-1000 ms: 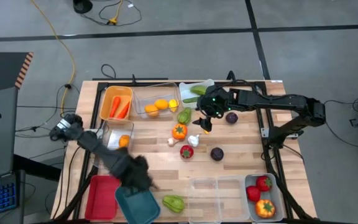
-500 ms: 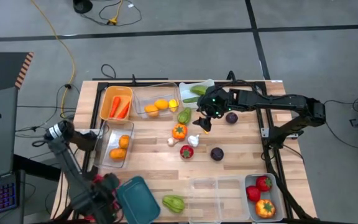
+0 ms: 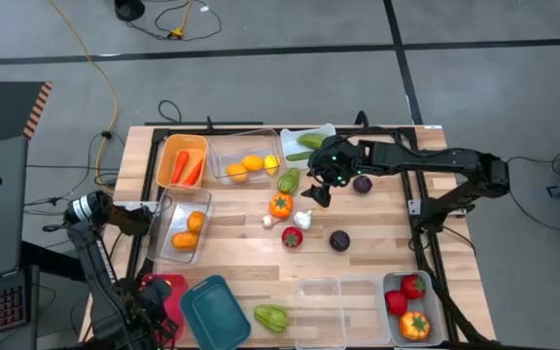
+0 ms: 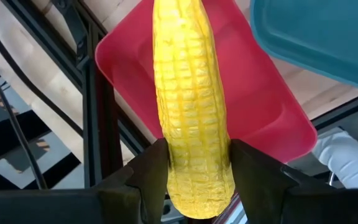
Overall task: Sort produce into baskets
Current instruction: Put the left yellow corn into the red bin, then put the yellow corn into the red bin
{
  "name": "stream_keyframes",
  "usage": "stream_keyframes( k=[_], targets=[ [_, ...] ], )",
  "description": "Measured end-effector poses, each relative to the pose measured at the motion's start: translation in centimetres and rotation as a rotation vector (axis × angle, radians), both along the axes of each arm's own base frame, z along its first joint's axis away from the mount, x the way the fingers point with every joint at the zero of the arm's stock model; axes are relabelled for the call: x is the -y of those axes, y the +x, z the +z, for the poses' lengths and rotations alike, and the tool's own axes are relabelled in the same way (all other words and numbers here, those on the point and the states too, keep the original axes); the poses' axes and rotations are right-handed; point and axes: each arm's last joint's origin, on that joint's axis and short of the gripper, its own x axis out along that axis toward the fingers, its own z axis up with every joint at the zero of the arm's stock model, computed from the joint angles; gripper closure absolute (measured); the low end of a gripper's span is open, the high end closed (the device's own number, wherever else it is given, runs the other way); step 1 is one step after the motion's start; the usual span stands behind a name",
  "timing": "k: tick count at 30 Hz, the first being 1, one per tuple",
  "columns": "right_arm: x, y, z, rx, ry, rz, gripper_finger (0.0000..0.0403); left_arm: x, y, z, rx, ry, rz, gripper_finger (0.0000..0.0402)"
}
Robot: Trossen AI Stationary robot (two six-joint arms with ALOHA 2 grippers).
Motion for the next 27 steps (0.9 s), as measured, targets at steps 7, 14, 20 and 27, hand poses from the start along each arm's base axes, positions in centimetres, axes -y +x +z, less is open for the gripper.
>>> stream_keyframes(
  k=[7, 14, 20, 27],
  targets=[
    [0.0, 0.0, 0.0, 0.0, 0.0, 0.001, 0.0021, 0.0, 0.1, 0.0, 0.002, -0.006, -0.002, 0.0212],
    [0.0, 0.0, 0.0, -0.001, 0.0, 0.004, 0.0021, 0.0, 0.2, 0.0, 0.004, -0.01, -0.013, 0.0188],
    [0.0, -0.1, -0.1, -0.017, 0.005, 0.004, 0.0021, -0.5, 1.2, 0.0, 0.017, -0.025, -0.111, 0.0188],
    [-0.1, -0.2, -0.3, -0.037, 0.01, 0.004, 0.0021, -1.3, 2.6, 0.0, 0.015, -0.043, -0.191, 0.0188]
  ],
)
